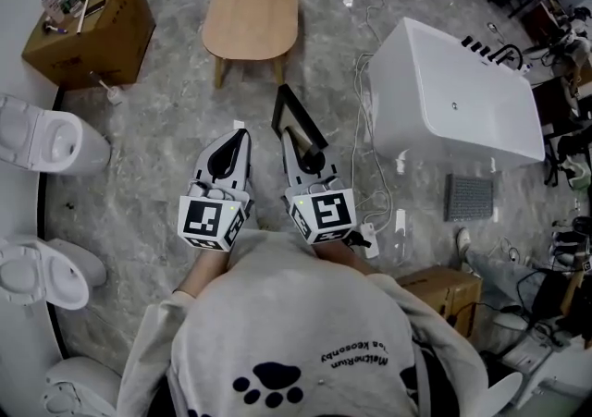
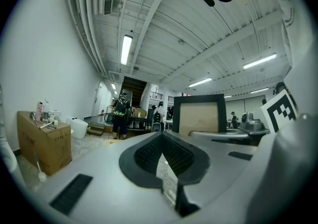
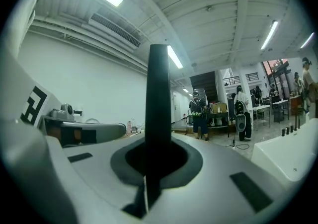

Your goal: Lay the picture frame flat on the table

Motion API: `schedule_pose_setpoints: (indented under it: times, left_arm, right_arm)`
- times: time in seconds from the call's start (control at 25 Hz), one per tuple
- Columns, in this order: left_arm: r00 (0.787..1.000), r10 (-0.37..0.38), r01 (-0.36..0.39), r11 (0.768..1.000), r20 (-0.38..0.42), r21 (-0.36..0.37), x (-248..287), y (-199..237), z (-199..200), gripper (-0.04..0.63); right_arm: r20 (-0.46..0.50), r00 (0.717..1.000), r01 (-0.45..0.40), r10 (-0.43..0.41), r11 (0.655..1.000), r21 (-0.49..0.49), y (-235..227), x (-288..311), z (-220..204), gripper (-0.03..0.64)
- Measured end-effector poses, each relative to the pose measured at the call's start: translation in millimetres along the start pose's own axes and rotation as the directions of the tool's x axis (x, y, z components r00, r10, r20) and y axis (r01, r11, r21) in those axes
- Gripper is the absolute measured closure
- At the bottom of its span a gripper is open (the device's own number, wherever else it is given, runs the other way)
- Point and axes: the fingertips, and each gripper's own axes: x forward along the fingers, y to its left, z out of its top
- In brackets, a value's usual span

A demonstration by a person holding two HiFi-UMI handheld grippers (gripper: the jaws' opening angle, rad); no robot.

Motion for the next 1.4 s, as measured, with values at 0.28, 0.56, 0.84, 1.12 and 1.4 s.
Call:
schedule_pose_setpoints:
  times: [0.28, 0.56, 0.84, 1.12, 1.4]
  left_arm:
    - [0.999, -0.04, 0.04, 0.999, 0.01, 0.003, 31, 17, 5, 0.586]
    - [0.997, -0.076, 0.076, 0.997, -0.009, 0.016, 78, 62, 11, 0.586]
    - [0.99, -0.143, 0.143, 0.989, -0.02, 0.032, 131, 107, 20, 0.586]
    - [0.973, -0.227, 0.228, 0.973, -0.032, 0.03, 176, 139, 21, 0.586]
    - [0.96, -0.277, 0.278, 0.961, -0.027, 0.019, 198, 166, 23, 0.586]
  right_arm:
    - [0.014, 1.0, 0.027, -0.027, 1.0, -0.006, -14, 29, 5, 0.597]
    - [0.02, 0.999, 0.051, -0.051, 0.999, 0.005, -30, 92, 10, 0.597]
    - [0.02, 0.993, 0.114, -0.114, 0.993, 0.024, -51, 153, 13, 0.597]
    - [0.02, 0.979, 0.201, -0.202, 0.979, 0.029, -71, 195, 14, 0.598]
    - [0.021, 0.964, 0.266, -0.266, 0.964, 0.025, -80, 223, 14, 0.597]
